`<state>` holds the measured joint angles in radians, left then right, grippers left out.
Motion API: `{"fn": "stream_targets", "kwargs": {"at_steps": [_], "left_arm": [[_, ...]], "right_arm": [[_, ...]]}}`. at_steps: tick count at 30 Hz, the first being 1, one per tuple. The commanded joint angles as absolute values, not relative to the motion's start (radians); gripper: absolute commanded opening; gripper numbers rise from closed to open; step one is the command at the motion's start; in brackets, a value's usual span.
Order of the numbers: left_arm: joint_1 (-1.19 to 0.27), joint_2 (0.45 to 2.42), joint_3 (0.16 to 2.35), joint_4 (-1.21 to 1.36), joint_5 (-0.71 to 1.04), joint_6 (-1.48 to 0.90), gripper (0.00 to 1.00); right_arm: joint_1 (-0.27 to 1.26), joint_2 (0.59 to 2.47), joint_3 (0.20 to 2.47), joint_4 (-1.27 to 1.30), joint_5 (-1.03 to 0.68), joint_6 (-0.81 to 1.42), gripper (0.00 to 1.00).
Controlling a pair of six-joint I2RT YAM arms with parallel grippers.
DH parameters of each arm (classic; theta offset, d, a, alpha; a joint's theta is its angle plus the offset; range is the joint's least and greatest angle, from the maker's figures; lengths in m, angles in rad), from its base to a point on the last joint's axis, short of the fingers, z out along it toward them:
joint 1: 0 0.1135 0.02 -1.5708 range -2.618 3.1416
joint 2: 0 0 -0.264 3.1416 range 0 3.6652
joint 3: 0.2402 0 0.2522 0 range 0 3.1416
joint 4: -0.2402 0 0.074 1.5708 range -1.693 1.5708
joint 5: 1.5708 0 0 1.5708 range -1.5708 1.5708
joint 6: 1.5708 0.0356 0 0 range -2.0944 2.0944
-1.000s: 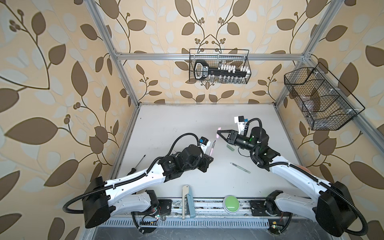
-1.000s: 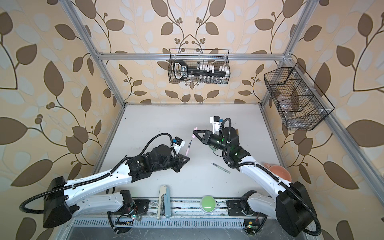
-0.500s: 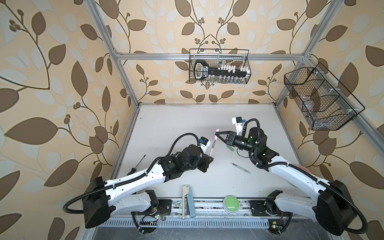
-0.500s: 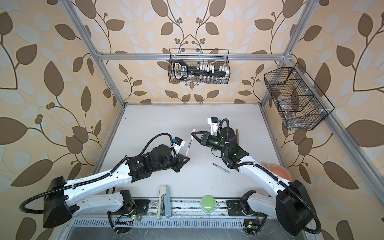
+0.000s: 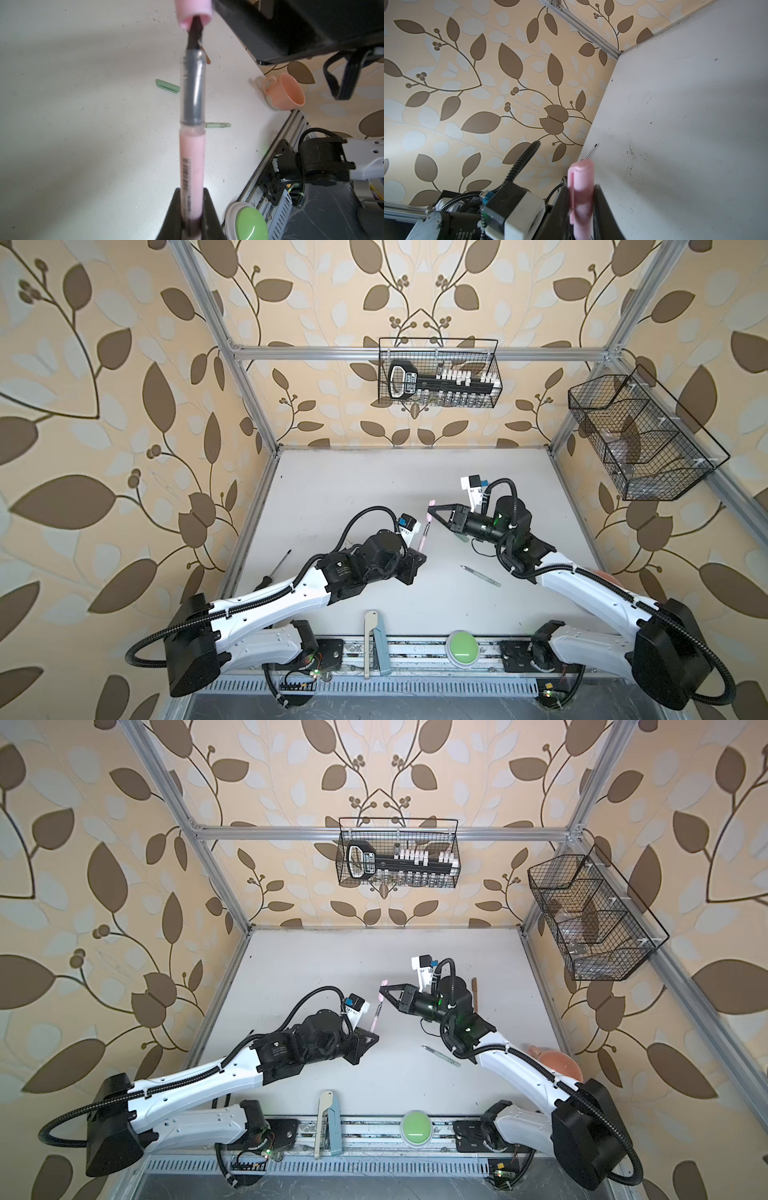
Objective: Insert the pens into the pen caps
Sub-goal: 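Lower the pink cap with the right gripper down onto the pen nib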
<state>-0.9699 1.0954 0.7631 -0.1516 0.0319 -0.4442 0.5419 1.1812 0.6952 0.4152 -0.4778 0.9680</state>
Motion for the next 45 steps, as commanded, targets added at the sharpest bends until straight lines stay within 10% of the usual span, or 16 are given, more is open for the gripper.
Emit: {"fn": "stream_targets", "kwargs": {"at_steps": [1, 45], "left_arm": [[-0.98, 1.063, 0.753, -0.115, 0.005, -0.439, 0.0], [-0.98, 1.008, 0.744, -0.123, -0.052, -0.43, 0.0]], "right_arm": [[0.551, 1.171, 0.683, 0.441, -0.466, 0.977, 0.2], [0.598, 1.129, 0.644, 0.437, -0.463, 0.976, 0.19]]}}
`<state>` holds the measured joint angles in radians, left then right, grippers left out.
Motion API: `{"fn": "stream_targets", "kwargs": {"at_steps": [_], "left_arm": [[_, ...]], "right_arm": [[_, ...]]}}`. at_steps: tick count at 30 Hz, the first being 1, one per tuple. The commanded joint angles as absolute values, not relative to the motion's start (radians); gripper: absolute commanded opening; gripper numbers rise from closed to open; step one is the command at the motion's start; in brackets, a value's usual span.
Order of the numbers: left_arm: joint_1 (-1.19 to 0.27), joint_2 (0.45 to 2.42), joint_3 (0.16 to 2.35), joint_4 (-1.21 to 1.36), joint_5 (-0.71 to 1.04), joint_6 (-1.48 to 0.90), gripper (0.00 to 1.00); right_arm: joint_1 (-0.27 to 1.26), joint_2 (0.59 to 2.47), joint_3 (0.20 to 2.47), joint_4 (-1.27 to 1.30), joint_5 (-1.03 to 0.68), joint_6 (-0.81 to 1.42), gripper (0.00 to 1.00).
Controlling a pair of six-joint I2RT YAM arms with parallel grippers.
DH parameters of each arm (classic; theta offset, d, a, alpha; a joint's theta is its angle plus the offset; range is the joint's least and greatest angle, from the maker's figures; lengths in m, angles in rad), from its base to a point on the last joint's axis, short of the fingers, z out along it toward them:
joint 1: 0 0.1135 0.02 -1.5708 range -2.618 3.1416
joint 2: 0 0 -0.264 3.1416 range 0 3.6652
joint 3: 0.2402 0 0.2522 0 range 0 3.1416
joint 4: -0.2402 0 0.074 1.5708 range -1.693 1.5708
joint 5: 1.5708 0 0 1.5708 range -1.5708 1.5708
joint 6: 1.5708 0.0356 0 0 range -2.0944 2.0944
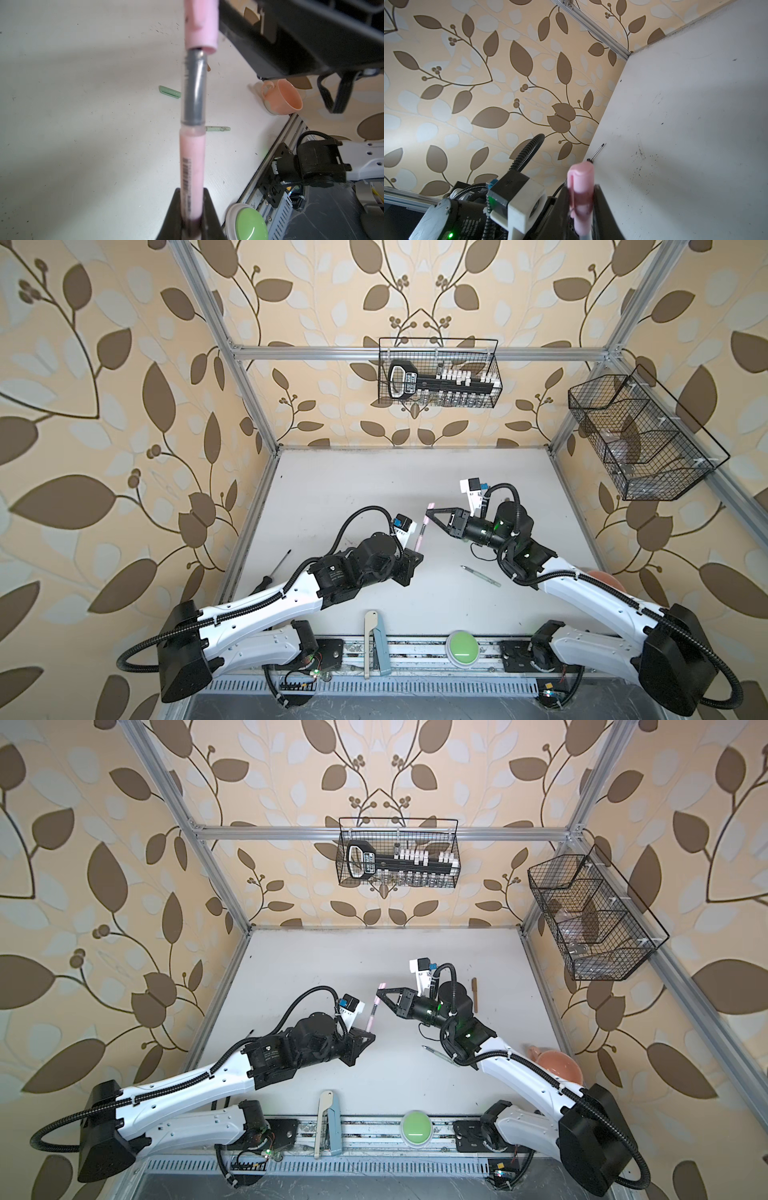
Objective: Insert the pens into the pen caps
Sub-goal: 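Lower the pink cap with the right gripper down onto the pen nib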
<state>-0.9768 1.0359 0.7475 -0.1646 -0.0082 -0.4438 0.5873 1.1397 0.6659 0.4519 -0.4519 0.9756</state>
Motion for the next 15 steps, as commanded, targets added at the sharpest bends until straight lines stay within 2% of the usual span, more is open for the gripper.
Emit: {"fn": "stream_targets", "kwargs": {"at_steps": [1, 15], "left_arm": [[-0.98, 1.009, 0.744, -0.121, -0.05, -0.431, 0.0], [-0.98, 1.028, 0.758, -0.12, -0.023, -0.429, 0.0]], "right_arm": [[0.601, 1.132, 0.644, 0.441, -0.464, 0.978, 0.19], [0.611, 1.176, 0.655, 0.461, -0.475, 0.977, 0.19]]}}
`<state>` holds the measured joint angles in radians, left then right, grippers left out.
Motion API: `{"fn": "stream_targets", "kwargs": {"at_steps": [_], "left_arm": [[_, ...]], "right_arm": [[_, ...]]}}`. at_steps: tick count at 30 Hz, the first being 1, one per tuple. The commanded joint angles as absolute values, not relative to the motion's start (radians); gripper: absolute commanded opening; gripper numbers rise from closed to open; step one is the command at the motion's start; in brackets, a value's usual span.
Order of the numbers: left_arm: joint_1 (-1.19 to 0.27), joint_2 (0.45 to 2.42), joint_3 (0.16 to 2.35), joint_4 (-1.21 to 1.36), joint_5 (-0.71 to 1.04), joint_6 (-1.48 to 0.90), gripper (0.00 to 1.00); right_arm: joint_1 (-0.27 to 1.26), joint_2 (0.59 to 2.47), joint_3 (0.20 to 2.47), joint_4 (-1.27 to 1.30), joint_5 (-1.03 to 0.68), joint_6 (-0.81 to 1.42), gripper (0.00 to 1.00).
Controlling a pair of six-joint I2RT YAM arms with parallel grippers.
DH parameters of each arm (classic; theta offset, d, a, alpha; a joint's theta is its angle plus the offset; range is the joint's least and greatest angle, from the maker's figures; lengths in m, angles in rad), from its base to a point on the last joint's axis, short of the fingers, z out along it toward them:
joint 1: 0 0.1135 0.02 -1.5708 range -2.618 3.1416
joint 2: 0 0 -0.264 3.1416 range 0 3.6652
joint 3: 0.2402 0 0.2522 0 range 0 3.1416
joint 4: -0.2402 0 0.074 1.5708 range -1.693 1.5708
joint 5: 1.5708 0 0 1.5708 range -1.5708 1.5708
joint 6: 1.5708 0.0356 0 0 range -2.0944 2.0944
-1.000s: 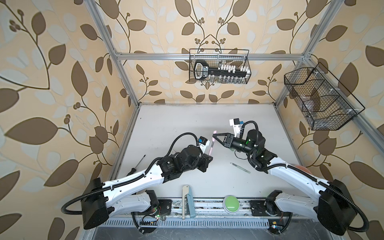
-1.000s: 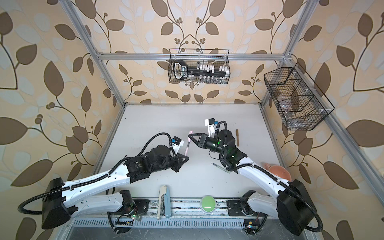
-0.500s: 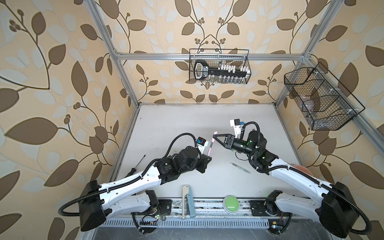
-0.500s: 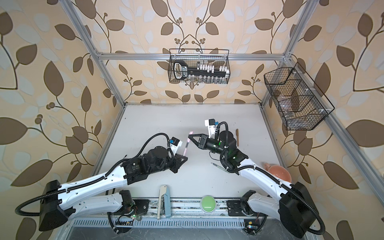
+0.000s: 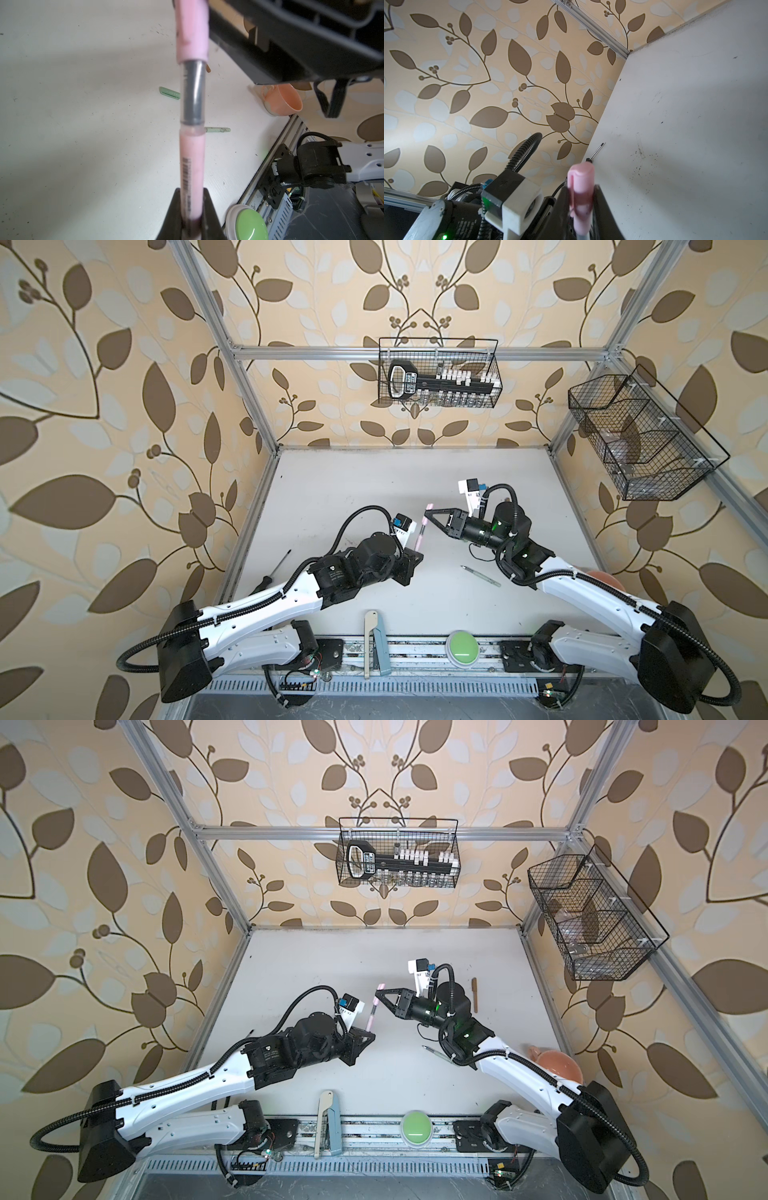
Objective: Insert the pens into the pen caps
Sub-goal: 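Lower the pink cap with the right gripper down onto the pen nib, then push the pink cap further onto the pen with the right gripper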
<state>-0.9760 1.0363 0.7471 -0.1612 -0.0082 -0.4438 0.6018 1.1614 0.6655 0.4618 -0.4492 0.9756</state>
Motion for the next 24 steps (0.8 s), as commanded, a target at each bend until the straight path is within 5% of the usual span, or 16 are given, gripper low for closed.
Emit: {"fn": "stream_targets", "kwargs": {"at_steps": [1, 17, 24], "left_arm": [[-0.98, 1.028, 0.757, -0.119, -0.022, -0.427, 0.0], [-0.98, 0.986, 0.796, -0.124, -0.08, -0.38, 0.0], [-0.979, 0.997, 0.812, -0.127, -0.074, -0.365, 0.0]], "right_arm": [[0.611, 1.182, 0.66, 0.459, -0.481, 0.976, 0.19], [0.655, 1.181, 0.696, 0.345, -0.505, 0.89, 0.21], [0.63, 1.101, 0.753, 0.193, -0.497, 0.789, 0.43]]}}
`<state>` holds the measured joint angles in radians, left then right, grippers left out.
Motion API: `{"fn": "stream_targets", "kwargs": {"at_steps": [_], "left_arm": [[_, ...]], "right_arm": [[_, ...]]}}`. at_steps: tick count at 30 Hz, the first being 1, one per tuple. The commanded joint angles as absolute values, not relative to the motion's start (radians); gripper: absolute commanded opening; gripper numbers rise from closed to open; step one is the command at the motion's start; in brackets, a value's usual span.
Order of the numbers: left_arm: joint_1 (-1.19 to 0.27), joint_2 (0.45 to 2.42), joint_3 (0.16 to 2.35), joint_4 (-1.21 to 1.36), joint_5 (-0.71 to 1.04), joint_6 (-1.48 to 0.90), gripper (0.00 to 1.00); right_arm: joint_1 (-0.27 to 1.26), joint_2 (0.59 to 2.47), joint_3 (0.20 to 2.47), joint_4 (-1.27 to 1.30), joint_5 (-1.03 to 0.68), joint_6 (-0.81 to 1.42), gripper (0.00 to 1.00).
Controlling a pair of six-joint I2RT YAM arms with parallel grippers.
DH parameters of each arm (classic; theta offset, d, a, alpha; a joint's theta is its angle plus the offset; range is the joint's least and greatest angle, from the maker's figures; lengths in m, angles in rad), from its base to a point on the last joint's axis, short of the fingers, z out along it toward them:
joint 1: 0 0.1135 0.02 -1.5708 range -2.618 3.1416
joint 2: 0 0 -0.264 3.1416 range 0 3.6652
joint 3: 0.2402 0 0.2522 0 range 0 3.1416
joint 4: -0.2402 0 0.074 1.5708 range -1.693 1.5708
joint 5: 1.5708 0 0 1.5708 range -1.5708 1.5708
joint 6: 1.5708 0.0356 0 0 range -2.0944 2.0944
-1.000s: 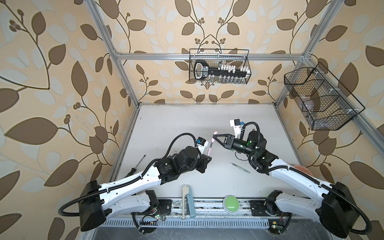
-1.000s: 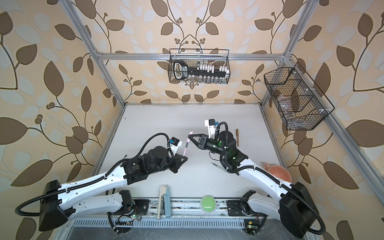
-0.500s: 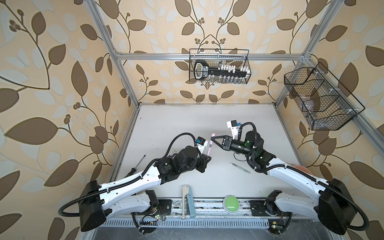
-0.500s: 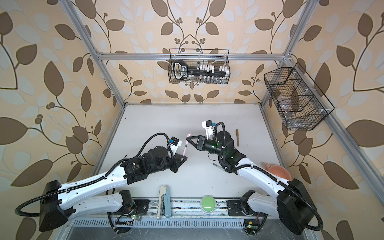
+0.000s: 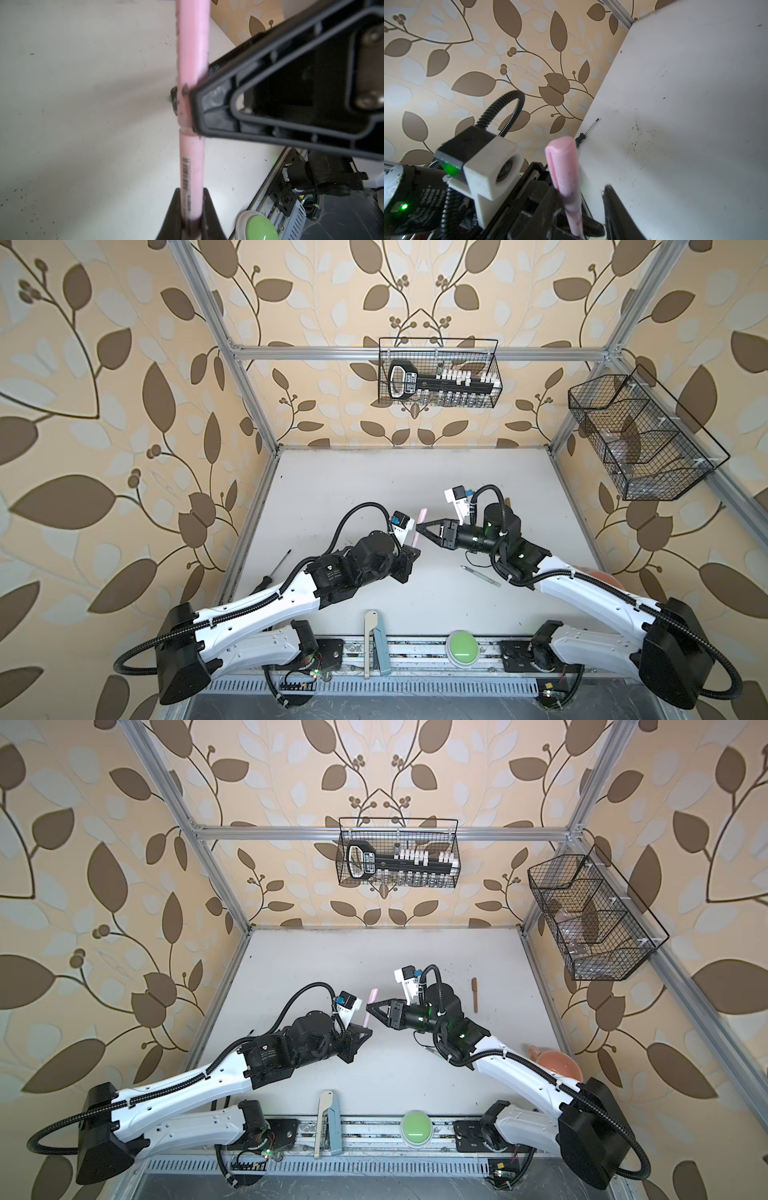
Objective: Insert the pens into the pen caps
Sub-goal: 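Push the pink cap further onto the pen with the right gripper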
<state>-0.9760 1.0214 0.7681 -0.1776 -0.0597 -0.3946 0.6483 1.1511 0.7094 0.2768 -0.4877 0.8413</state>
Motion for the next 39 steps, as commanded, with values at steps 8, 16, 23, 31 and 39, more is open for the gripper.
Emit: {"fn": "stream_targets", "kwargs": {"at_steps": [8, 16, 23, 31, 39], "left_arm": [[-0.979, 0.998, 0.784, -0.094, -0.023, -0.376, 0.0], [-0.979, 1.011, 0.8, -0.101, 0.001, -0.371, 0.0], [-0.98, 1.019, 0.808, -0.109, 0.014, -0.371, 0.0], [-0.98, 1.022, 0.814, -0.113, 0.017, -0.371, 0.0], [-0.98, 1.029, 0.821, -0.12, 0.023, -0.369, 0.0]], "right_arm": [[0.486, 1.066, 0.781, 0.174, -0.597, 0.776, 0.48], [0.503, 1.116, 0.87, 0.103, -0.616, 0.698, 0.48], [0.507, 1.176, 0.895, 0.127, -0.63, 0.699, 0.45], [0.513, 1.207, 0.92, 0.153, -0.653, 0.708, 0.43], [0.514, 1.215, 0.916, 0.156, -0.661, 0.708, 0.43]]}}
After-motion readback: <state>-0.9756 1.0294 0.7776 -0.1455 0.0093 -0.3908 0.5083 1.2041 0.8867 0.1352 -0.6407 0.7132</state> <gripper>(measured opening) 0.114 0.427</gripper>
